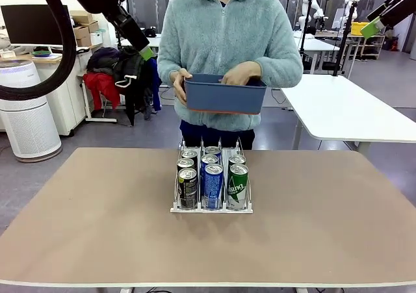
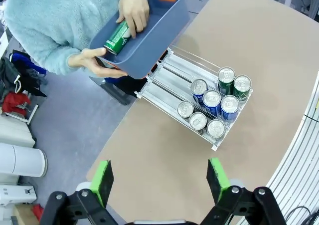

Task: Fill the beverage cans into the dispenser.
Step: Pick up the Sprite handed by the human.

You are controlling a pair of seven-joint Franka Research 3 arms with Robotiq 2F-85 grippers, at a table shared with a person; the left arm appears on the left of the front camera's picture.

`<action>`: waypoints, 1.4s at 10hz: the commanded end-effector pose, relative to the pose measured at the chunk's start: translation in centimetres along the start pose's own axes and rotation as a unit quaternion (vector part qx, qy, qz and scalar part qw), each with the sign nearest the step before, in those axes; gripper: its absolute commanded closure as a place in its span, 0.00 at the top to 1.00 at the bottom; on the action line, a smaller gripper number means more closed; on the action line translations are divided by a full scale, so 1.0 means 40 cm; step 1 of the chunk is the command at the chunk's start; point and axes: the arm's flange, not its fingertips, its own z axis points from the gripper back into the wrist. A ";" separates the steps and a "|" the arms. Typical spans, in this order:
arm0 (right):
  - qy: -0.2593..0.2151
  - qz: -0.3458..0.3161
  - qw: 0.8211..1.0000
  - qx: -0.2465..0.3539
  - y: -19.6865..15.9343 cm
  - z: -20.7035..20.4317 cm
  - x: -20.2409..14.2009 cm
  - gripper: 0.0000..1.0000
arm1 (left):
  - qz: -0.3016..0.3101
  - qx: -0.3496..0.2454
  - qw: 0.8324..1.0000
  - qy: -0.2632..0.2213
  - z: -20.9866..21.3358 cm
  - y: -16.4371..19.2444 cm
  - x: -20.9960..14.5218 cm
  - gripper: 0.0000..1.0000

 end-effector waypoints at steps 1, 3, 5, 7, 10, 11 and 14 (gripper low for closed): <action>-0.002 0.001 1.000 -0.003 -0.001 -0.004 -0.002 1.00 | -0.025 0.008 1.000 -0.018 0.001 -0.007 -0.020 1.00; -0.002 0.001 1.000 -0.003 -0.001 -0.004 -0.002 1.00 | -0.034 0.014 0.999 -0.025 -0.002 -0.008 -0.020 1.00; -0.002 0.001 1.000 -0.003 -0.001 -0.004 -0.002 1.00 | -0.008 0.007 1.000 -0.010 0.009 -0.004 0.006 1.00; -0.002 0.001 1.000 -0.003 -0.001 -0.004 -0.002 1.00 | -0.008 0.007 1.000 -0.010 0.009 -0.004 0.006 1.00; -0.002 0.001 1.000 -0.003 -0.001 -0.004 -0.002 1.00 | -0.008 0.007 1.000 -0.010 0.009 -0.004 0.006 1.00; -0.002 0.001 1.000 -0.003 -0.001 -0.004 -0.002 1.00 | -0.008 0.007 1.000 -0.010 0.009 -0.004 0.006 1.00; -0.002 0.001 1.000 -0.003 -0.001 -0.004 -0.002 1.00 | -0.008 0.007 1.000 -0.010 0.009 -0.004 0.006 1.00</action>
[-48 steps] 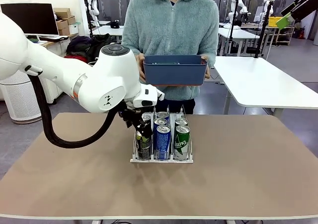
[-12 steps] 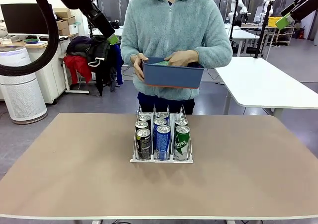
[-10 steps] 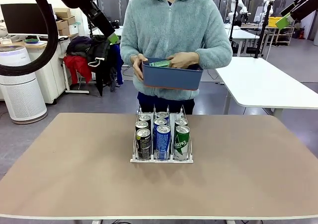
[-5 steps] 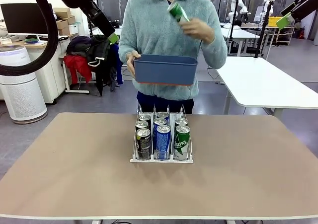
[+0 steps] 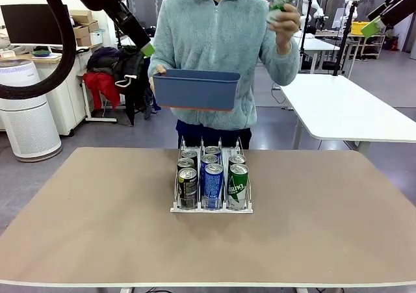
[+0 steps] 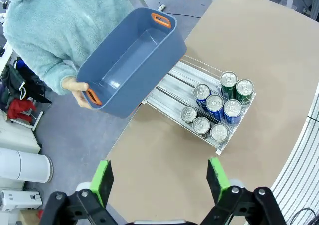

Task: Fill the beverage cans into the dispenser.
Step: Pick up the Sprite handed by the human.

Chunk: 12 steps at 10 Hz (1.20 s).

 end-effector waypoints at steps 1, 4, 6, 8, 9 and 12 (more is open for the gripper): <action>-0.002 0.001 1.000 -0.003 -0.001 -0.004 -0.002 1.00 | 0.004 -0.003 1.000 0.003 0.000 0.001 0.000 1.00; -0.002 0.001 1.000 -0.003 -0.001 -0.004 -0.002 1.00 | 0.004 -0.003 1.000 0.003 0.000 0.001 0.000 1.00; -0.002 0.001 1.000 -0.003 -0.001 -0.004 -0.002 1.00 | 0.004 -0.003 1.000 0.003 0.000 0.001 0.000 1.00; -0.002 0.001 1.000 -0.003 -0.001 -0.004 -0.002 1.00 | 0.004 -0.003 1.000 0.003 0.000 0.001 0.000 1.00; 0.000 0.000 1.000 0.000 0.000 0.000 0.000 1.00 | 0.004 -0.003 1.000 0.003 0.000 0.001 0.000 1.00; 0.009 -0.010 1.000 0.016 -0.010 -0.018 0.014 1.00 | 0.004 -0.003 1.000 0.003 0.000 0.001 0.000 1.00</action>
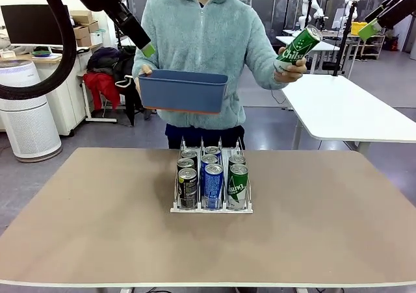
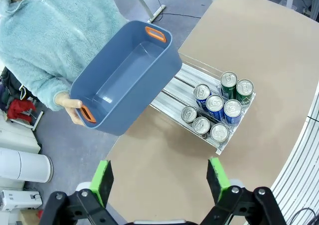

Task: Fill the beverage cans into the dispenser.
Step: Pick up the Sprite handed by the human.

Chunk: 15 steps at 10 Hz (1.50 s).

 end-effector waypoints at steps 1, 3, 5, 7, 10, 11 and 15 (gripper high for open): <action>-0.003 0.001 1.000 -0.003 0.003 0.007 0.000 1.00 | 0.004 -0.003 1.000 0.003 0.000 0.001 0.000 1.00; -0.003 0.001 1.000 -0.003 0.003 0.007 0.000 1.00 | 0.004 -0.003 1.000 0.003 0.000 0.001 0.000 1.00; -0.003 0.001 1.000 -0.003 0.003 0.007 0.000 1.00 | 0.004 -0.003 1.000 0.003 0.000 0.001 0.000 1.00; -0.002 -0.009 1.000 0.013 -0.018 0.009 0.002 1.00 | 0.004 -0.003 1.000 0.003 0.000 0.001 0.000 1.00; -0.014 0.001 1.000 0.009 -0.086 -0.027 0.021 1.00 | 0.004 -0.003 1.000 0.003 0.000 0.001 0.000 1.00; -0.012 0.003 1.000 0.015 -0.102 -0.044 0.025 1.00 | 0.004 -0.003 1.000 0.003 0.000 0.001 0.000 1.00; -0.017 0.004 0.999 0.044 -0.137 -0.108 0.022 1.00 | 0.004 -0.003 1.000 0.003 0.000 0.001 0.000 1.00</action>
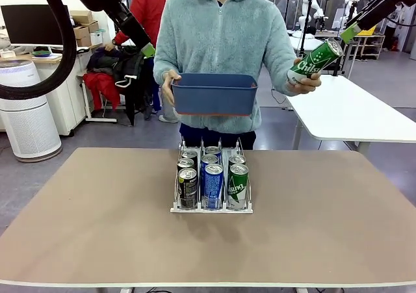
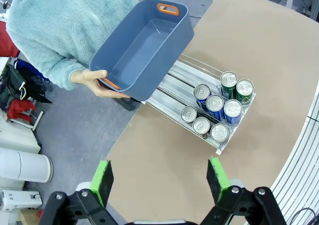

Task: Fill the beverage cans into the dispenser.
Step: Pick up the Sprite handed by the human.

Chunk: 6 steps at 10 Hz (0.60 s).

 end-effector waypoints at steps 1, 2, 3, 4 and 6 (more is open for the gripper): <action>-0.013 0.007 1.000 0.022 -0.018 -0.007 -0.012 1.00 | 0.004 -0.003 1.000 0.003 0.000 0.001 0.000 1.00; -0.013 0.003 1.000 0.027 -0.029 -0.018 -0.017 1.00 | 0.004 -0.003 1.000 0.003 0.000 0.001 0.000 1.00; -0.017 -0.002 0.999 0.041 -0.038 -0.032 -0.023 1.00 | 0.004 -0.003 1.000 0.003 0.000 0.001 0.000 1.00; -0.016 -0.006 0.999 0.048 -0.042 -0.045 -0.029 1.00 | 0.004 -0.003 1.000 0.003 0.000 0.001 0.000 1.00; -0.019 -0.011 0.997 0.068 -0.053 -0.066 -0.035 1.00 | 0.004 -0.003 1.000 0.003 0.000 0.001 0.000 1.00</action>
